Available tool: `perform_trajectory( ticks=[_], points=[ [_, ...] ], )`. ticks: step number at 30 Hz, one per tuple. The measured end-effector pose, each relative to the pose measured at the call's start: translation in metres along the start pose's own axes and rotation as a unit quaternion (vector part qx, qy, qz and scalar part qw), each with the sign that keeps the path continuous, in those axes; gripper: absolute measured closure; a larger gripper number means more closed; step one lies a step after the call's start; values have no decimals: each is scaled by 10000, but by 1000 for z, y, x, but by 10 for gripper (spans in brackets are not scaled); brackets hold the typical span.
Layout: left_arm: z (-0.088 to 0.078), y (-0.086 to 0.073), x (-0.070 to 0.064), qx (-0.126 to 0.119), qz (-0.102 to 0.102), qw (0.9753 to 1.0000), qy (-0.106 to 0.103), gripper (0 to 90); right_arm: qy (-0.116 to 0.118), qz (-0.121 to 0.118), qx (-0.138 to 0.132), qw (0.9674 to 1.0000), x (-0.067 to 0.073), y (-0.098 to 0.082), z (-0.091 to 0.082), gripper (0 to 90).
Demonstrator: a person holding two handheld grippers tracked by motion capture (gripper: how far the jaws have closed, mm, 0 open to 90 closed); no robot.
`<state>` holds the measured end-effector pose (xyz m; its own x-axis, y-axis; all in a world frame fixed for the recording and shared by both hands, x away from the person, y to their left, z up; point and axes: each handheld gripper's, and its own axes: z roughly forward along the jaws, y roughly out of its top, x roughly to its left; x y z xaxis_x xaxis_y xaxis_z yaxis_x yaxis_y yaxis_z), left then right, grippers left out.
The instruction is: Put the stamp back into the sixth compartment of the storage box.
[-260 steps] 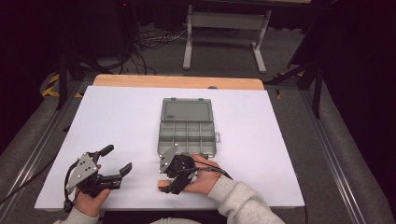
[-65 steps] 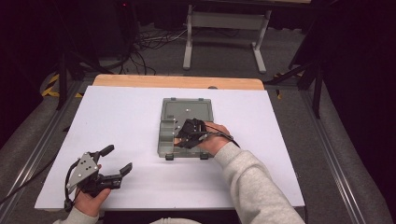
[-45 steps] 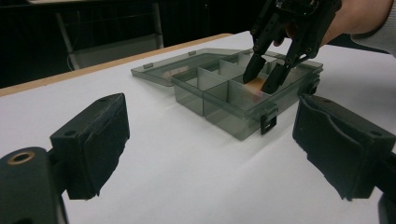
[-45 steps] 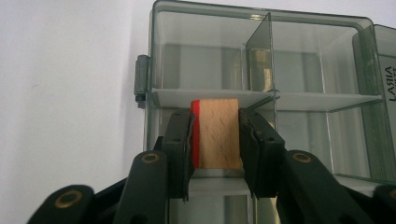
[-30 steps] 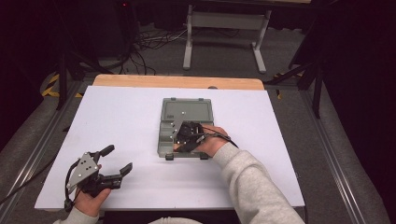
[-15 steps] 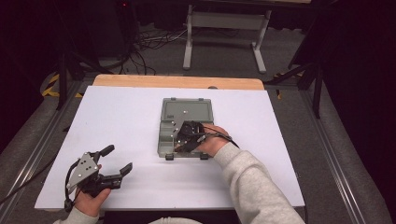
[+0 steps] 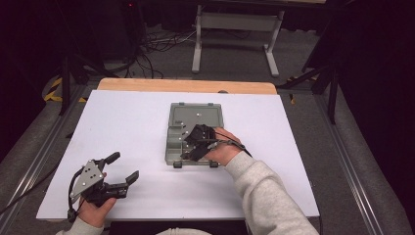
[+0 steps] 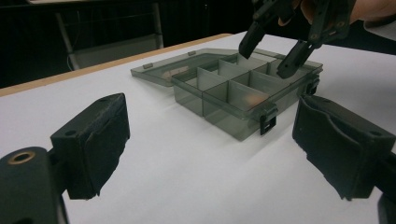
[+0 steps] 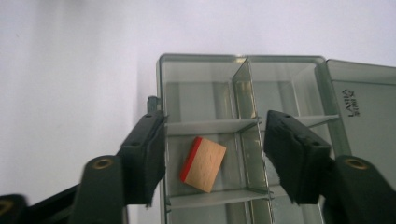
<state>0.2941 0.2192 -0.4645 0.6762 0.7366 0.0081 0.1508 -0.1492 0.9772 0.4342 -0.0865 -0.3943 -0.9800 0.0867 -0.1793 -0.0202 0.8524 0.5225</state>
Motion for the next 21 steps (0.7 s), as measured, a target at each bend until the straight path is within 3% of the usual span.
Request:
perform_trajectory(
  ticks=[6,11,21],
  points=[
    [-1,0,1,-15,19,10000,4,120,-155,69,-262,9995,5,3,-10,233],
    [-2,0,1,4,15,10000,18,120,-215,76,-462,9987,10,4,-20,193],
    [-1,0,0,-6,21,10000,21,120,-566,179,-938,9938,22,3,-44,53]
  ],
)
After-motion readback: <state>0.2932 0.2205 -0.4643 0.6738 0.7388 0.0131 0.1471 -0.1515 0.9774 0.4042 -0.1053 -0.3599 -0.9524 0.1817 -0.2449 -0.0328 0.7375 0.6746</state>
